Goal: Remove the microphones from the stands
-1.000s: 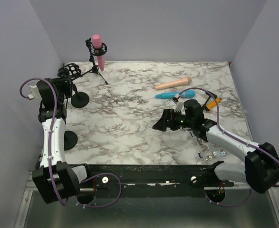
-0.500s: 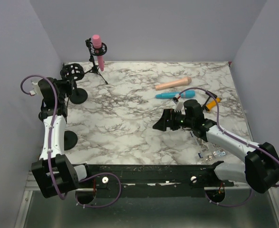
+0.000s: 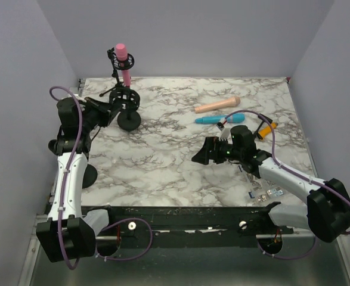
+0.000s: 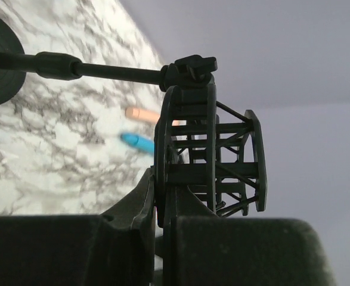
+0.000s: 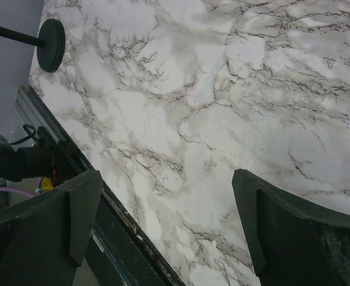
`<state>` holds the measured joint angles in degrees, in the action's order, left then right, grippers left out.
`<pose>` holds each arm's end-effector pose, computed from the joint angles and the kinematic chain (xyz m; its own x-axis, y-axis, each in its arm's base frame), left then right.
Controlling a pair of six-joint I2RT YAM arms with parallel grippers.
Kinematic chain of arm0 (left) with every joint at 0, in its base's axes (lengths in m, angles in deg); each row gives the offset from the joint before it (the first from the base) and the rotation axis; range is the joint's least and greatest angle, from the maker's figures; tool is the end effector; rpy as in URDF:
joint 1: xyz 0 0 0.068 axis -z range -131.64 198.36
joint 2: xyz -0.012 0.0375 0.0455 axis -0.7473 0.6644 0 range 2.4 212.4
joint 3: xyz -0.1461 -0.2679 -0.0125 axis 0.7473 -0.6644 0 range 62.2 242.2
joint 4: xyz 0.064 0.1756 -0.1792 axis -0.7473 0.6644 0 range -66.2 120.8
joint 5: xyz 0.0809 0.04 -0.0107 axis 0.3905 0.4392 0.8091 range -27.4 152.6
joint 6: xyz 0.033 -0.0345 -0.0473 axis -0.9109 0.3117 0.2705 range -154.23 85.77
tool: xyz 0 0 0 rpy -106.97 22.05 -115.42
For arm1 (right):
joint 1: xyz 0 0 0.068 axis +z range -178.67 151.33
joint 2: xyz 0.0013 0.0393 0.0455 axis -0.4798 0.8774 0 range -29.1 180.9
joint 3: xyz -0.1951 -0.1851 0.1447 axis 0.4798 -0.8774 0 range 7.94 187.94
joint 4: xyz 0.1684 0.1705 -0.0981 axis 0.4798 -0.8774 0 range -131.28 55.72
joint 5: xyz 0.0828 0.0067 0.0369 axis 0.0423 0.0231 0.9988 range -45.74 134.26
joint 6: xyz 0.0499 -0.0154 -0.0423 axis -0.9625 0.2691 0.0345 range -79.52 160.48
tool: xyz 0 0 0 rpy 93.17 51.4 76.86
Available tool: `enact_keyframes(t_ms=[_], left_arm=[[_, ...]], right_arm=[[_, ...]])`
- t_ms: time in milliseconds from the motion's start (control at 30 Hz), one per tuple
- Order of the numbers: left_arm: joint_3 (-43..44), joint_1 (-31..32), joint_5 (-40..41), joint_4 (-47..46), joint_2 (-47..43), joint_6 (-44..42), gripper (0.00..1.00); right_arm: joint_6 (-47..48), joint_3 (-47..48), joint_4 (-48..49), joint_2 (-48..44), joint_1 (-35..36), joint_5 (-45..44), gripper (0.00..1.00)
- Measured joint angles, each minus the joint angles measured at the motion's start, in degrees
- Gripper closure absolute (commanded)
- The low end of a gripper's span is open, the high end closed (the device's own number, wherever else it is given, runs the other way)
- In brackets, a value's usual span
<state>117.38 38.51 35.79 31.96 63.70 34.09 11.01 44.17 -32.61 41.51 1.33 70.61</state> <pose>0.2430 0.0177 0.3783 -0.3480 -0.9022 -0.2547 -0.1231 0.3133 -0.9416 0.2114 0.1495 0.2409 -0.7870 0.0547 -0.6145 -0.4414 0.6459 0.6229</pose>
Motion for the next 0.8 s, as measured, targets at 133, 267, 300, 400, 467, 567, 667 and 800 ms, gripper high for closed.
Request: enact_keyframes(t_ms=[133, 267, 300, 400, 467, 567, 667, 800], left_arm=[[3.06, 4.39, -4.72, 6.29, -0.2, -8.02, 1.0], [3.69, 7.17, -10.58, 10.21, -0.2, -15.1, 1.0], [3.69, 7.89, -11.78, 11.41, -0.17, -16.65, 1.0], [3.45, 9.35, -15.69, 13.46, -0.2, -20.11, 1.0], [2.62, 9.66, -18.69, 14.32, -0.24, -21.51, 1.0], [1.46, 9.68, -22.03, 14.67, -0.35, -23.37, 1.0], [0.37, 9.68, -23.8, 14.29, -0.94, -24.65, 1.0], [-0.09, 9.44, -25.22, 13.73, -0.79, -25.68, 0.99]], right_arm=[[-0.35, -2.75, 2.69, -0.76, 0.0, -0.17, 0.0], [-1.75, -5.2, 3.1, -3.08, 0.0, -1.44, 0.0], [-2.21, -5.07, 3.13, -3.34, 0.0, -1.75, 0.0], [-3.82, -3.69, 2.05, -3.41, 0.0, -2.8, 0.0], [-4.85, -2.49, 1.22, -3.43, 0.0, -2.99, 0.0], [-5.75, -0.22, 0.28, -3.21, 0.0, -2.47, 0.0], [-7.13, 1.62, 0.17, -2.6, 0.0, -0.92, 0.0], [-9.84, 1.86, 0.28, -2.34, 0.22, 0.44, 0.0]])
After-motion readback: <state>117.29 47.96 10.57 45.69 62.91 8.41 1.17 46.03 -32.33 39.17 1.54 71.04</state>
